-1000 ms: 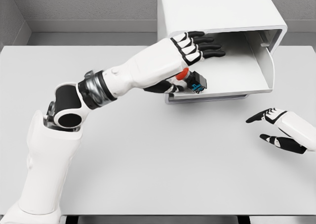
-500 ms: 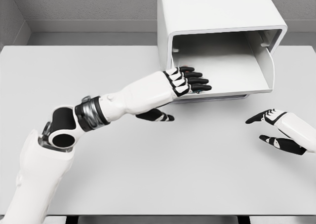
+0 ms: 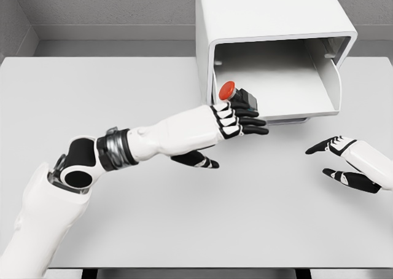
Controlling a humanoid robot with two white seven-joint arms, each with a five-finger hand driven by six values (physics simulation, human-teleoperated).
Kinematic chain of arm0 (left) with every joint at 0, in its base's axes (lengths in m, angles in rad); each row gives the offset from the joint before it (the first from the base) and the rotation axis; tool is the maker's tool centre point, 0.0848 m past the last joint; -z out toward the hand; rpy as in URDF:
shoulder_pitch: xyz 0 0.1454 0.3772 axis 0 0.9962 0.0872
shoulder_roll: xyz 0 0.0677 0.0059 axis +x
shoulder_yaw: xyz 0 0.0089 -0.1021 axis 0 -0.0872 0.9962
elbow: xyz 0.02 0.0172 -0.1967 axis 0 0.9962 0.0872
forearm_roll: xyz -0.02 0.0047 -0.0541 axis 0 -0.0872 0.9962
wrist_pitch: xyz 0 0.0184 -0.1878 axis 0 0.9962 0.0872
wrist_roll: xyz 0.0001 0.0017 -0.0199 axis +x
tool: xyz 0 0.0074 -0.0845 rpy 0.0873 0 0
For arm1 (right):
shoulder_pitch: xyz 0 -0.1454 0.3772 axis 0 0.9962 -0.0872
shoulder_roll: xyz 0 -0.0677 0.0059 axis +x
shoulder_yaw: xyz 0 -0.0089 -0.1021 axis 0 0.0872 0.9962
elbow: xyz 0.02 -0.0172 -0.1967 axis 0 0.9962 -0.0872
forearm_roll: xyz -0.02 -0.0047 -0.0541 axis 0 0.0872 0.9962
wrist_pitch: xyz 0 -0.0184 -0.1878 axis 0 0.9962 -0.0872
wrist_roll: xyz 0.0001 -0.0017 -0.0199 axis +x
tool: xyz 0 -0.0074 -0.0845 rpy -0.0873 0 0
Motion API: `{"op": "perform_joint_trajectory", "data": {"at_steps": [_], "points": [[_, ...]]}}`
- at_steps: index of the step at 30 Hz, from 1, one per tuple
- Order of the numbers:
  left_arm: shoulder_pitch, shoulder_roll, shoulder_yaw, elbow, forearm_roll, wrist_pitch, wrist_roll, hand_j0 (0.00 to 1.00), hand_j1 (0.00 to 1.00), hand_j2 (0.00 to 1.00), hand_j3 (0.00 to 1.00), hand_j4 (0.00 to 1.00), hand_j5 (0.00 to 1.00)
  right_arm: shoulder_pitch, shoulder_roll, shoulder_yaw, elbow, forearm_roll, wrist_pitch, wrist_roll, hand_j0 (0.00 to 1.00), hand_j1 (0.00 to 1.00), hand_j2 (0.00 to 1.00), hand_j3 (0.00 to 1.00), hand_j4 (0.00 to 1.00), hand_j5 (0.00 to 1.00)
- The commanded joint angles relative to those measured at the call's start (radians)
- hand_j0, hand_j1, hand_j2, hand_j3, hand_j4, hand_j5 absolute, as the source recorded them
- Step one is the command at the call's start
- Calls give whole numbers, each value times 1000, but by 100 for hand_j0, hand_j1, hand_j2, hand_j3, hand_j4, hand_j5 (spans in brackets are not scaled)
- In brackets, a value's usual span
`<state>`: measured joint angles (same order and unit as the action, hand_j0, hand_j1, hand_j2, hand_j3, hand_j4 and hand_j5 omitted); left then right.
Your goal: Slide open multi-storey tabletop storage cabinets and put open load switch and slide close multi-storey tabletop storage cabinets
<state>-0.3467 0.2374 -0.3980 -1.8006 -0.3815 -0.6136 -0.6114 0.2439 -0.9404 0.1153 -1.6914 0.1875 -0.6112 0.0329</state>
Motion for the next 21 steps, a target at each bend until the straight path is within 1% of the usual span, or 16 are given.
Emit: {"op": "perform_joint_trajectory", "data": {"at_steps": [1, 2, 6, 8, 10, 13, 14, 15, 20, 21], "points": [[-6, 3, -24, 0, 10, 3, 1, 100, 100, 100, 100, 100, 100, 0, -1, 0, 1, -6, 0, -1, 69, 69, 69, 69, 69, 69], [-26, 2, -38, 0, 12, 3, 1, 100, 100, 100, 100, 100, 100, 0, -1, 0, 1, -6, 0, 1, 69, 69, 69, 69, 69, 69], [-38, -3, -39, 0, 16, 3, 1, 100, 100, 100, 100, 100, 100, 0, -1, 0, 1, -6, 0, -1, 69, 69, 69, 69, 69, 69], [-38, 3, -48, 0, 72, 3, 1, 100, 100, 100, 100, 100, 100, 0, -1, 0, 1, -6, 0, -1, 69, 69, 69, 69, 69, 69], [-35, 3, -47, 0, 96, 34, 1, 100, 100, 100, 100, 100, 100, 0, -1, 0, 1, -6, 0, -1, 69, 69, 69, 69, 69, 69], [-37, 5, -38, 1, 93, 63, 1, 100, 100, 100, 100, 100, 100, 0, -1, 0, 1, -6, 0, 1, 69, 69, 69, 69, 69, 69], [-37, 8, -38, 1, 95, 107, 1, 100, 100, 100, 100, 100, 100, 0, -1, 0, 1, -6, 0, 1, 69, 69, 69, 69, 69, 69], [-38, 23, -39, 1, 96, 127, 1, 100, 100, 100, 100, 100, 100, 0, -1, 0, 1, -6, 0, 1, 69, 69, 69, 69, 69, 69], [-34, 26, -41, 4, 101, 210, 1, 100, 100, 100, 100, 100, 100, 0, -1, 0, 1, -6, 0, -1, 70, 70, 70, 70, 70, 70], [-34, 28, -44, 3, 119, 222, 1, 100, 100, 100, 100, 100, 100, 0, -1, -2, 1, -6, 0, -1, 70, 70, 70, 70, 70, 70]]}}
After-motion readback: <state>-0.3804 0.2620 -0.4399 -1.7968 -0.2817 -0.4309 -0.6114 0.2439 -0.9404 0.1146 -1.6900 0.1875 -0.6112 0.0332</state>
